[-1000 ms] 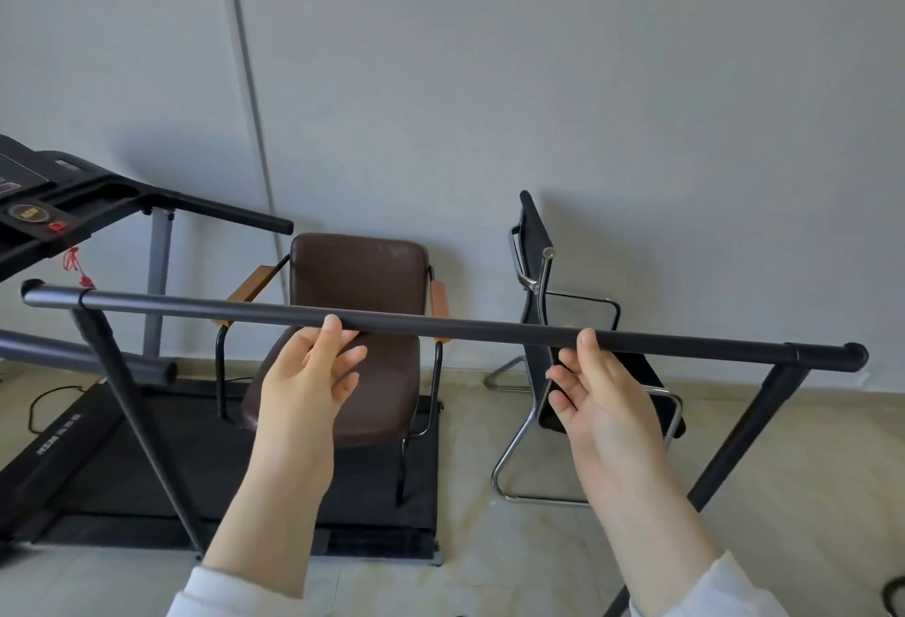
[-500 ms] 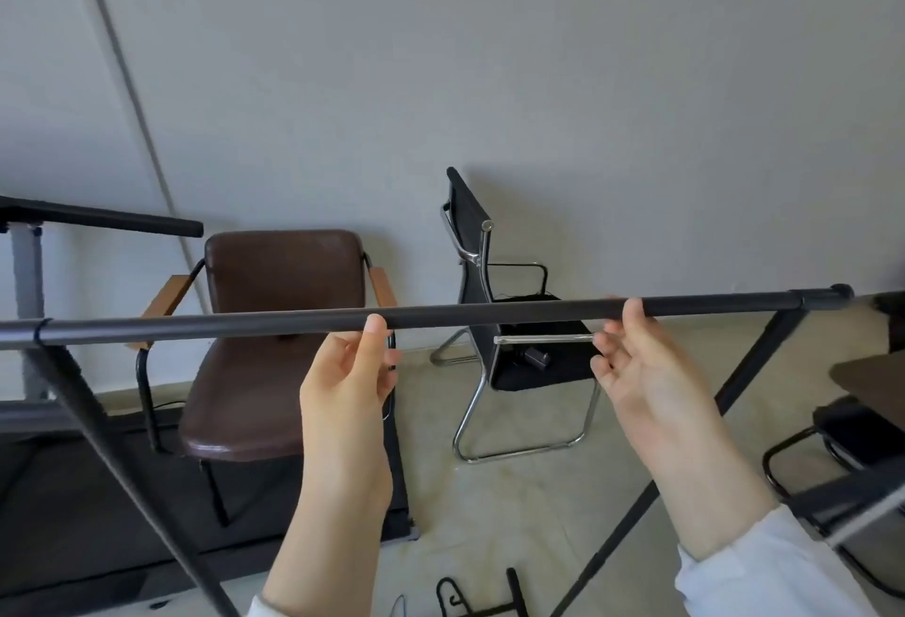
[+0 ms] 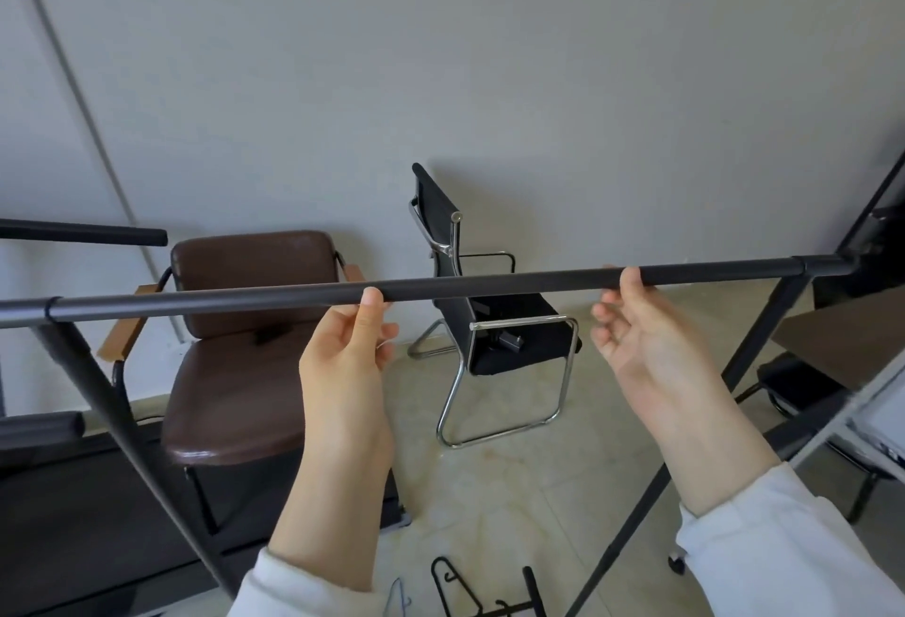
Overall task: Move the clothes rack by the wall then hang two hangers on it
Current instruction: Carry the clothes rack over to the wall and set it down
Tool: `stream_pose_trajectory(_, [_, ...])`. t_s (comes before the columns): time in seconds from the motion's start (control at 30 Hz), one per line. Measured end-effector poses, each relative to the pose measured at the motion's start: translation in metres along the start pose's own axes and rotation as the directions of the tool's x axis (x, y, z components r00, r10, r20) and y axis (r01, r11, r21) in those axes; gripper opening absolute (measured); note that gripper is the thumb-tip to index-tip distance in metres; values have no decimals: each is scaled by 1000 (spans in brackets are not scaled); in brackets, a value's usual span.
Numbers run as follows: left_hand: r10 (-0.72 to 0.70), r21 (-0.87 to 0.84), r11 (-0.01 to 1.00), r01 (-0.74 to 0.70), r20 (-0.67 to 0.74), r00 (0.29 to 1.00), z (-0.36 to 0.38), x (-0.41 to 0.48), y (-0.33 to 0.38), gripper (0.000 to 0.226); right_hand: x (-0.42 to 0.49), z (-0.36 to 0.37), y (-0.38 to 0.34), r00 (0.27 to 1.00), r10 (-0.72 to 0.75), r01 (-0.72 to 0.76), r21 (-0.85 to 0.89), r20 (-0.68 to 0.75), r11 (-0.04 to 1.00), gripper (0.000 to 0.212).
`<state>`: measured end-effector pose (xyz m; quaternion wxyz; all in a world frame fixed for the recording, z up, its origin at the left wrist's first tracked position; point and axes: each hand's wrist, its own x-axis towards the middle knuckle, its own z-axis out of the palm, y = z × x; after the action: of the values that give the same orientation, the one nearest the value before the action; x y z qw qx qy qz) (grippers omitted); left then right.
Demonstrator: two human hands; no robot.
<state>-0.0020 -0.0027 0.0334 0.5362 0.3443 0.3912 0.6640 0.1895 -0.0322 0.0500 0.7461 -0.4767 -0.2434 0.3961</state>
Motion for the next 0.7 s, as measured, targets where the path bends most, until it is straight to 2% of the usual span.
stream_pose_trajectory(0.23, [22, 15, 1000, -21, -69, 997, -11, -32, 13, 23, -17, 0, -4, 996, 38, -39, 6, 78, 999, 23])
stream_pose_trajectory(0.47, [59, 29, 998, -54, -231, 971, -16, -89, 25, 18, -46, -18, -13, 972, 113, -107, -39, 208, 993, 21])
stream_pose_trajectory(0.7, [125, 54, 992, -112, -418, 900, -44, -158, 43, 19, -88, -17, -12, 903, 185, -160, -95, 388, 982, 21])
